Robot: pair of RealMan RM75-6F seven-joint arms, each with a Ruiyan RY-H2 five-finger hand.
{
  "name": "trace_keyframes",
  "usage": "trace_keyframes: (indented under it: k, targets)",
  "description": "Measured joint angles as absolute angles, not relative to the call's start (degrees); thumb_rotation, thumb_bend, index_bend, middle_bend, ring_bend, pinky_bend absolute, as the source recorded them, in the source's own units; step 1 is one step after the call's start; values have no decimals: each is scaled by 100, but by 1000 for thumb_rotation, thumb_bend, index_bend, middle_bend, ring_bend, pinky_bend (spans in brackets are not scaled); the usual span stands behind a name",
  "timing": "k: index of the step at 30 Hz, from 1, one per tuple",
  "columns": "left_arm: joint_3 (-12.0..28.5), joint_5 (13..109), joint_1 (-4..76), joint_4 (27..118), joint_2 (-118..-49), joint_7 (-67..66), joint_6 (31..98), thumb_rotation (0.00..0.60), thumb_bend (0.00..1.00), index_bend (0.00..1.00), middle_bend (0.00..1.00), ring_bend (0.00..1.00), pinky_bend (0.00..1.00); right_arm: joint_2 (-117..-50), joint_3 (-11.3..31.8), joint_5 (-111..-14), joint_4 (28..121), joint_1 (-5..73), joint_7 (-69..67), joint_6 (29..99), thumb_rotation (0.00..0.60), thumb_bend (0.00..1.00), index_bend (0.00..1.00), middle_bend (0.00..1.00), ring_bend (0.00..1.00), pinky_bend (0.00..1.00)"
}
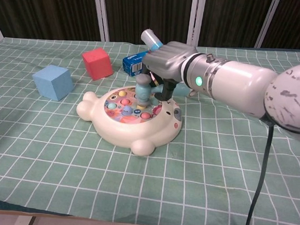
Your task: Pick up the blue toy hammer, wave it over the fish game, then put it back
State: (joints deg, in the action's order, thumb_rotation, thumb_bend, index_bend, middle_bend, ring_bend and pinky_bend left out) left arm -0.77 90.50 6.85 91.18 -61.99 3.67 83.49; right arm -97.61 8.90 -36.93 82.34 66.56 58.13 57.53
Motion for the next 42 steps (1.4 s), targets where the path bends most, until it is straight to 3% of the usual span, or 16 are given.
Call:
trace_keyframes:
  k: [15,28,42]
  targets:
    - [-72,9058,690,9107,-6212,352,8349,600,415,0,2,0,61,-9487,1042,-3742,8443,6581,5665,5953,600,546,1000,763,807,855]
    - [-63,9045,697,9089,-6206,389,8344,600,414,0,2,0,61,-9813,884,-3491,7837,6613,5753,5681,600,545,1000,763,807,855]
    - [-78,9091,705,9120,-6239,282,8343,600,414,0,2,0,62,-8740,1029,-4043,8551,5984,4767,6178,600,544,1000,763,807,855]
